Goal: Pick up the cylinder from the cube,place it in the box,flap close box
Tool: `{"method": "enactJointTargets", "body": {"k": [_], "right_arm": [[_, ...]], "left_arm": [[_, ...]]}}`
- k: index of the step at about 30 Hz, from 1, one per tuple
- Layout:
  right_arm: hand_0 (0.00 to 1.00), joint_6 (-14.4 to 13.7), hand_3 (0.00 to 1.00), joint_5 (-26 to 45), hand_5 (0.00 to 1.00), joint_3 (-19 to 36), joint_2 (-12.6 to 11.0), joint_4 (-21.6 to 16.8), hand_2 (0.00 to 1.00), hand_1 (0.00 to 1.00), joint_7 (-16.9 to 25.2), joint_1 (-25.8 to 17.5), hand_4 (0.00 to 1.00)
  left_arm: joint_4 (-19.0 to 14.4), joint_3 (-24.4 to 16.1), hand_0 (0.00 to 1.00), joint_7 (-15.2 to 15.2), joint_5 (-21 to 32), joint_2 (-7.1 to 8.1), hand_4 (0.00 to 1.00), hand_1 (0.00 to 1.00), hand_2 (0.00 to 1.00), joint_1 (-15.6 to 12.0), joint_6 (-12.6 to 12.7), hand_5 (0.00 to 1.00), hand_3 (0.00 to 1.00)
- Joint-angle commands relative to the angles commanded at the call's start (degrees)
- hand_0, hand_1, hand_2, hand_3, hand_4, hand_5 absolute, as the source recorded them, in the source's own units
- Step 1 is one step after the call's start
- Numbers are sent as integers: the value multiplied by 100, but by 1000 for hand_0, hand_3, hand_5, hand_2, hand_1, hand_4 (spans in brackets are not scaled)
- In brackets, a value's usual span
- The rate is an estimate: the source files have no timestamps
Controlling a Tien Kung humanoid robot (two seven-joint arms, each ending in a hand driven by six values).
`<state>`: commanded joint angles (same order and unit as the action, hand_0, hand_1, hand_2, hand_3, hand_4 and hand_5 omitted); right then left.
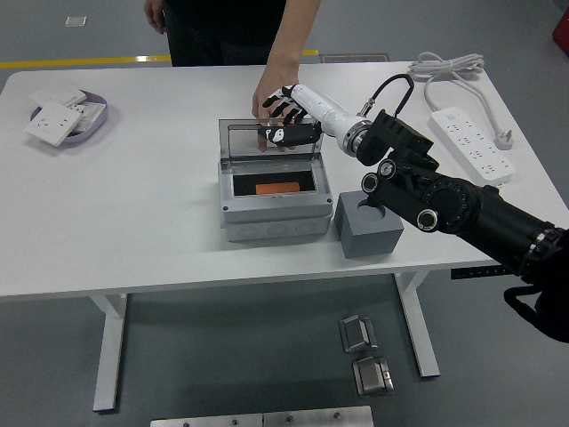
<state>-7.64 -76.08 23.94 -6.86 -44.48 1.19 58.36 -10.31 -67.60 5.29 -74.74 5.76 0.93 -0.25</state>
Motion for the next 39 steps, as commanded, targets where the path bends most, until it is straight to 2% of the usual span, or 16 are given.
{"method": "enactJointTargets", "body": {"k": [6,7,8,15,26,32,39], "right_arm": [[607,64,714,-187,380,-94,-152,-348,647,612,-152,-105,740],[607,73,634,-254,384,-90,-184,-429,626,612,-190,-132,738],[607,79,634,-314,384,-84,-210,-494,626,612,-221,-153,738],[611,121,625,-1282,388,62,-377,-1083,624,615,-636,-330,738],[606,247,628,-2627,397,204,-479,-1559,625,612,-1000,-570,740],[610,295,626,-2870,409,166,-530,-1828,630,617,-1118,-683,741],[614,246,625,-2855,415,264,-525,-1884,628,618,-1134,-805,739]], "left_arm": [[0,15,584,-1,41,-16,652,616,568,-25,4,292,608],[0,15,584,-3,45,-18,652,616,567,-30,4,291,607],[0,16,584,-5,50,-20,652,616,567,-33,4,291,607],[0,16,584,-19,72,-27,652,616,568,-54,4,290,608],[0,50,584,-39,115,-58,652,617,567,-70,0,289,608],[0,61,584,-41,133,-72,651,617,567,-87,1,290,607],[0,69,584,-41,146,-85,651,616,567,-86,-2,288,607]]}}
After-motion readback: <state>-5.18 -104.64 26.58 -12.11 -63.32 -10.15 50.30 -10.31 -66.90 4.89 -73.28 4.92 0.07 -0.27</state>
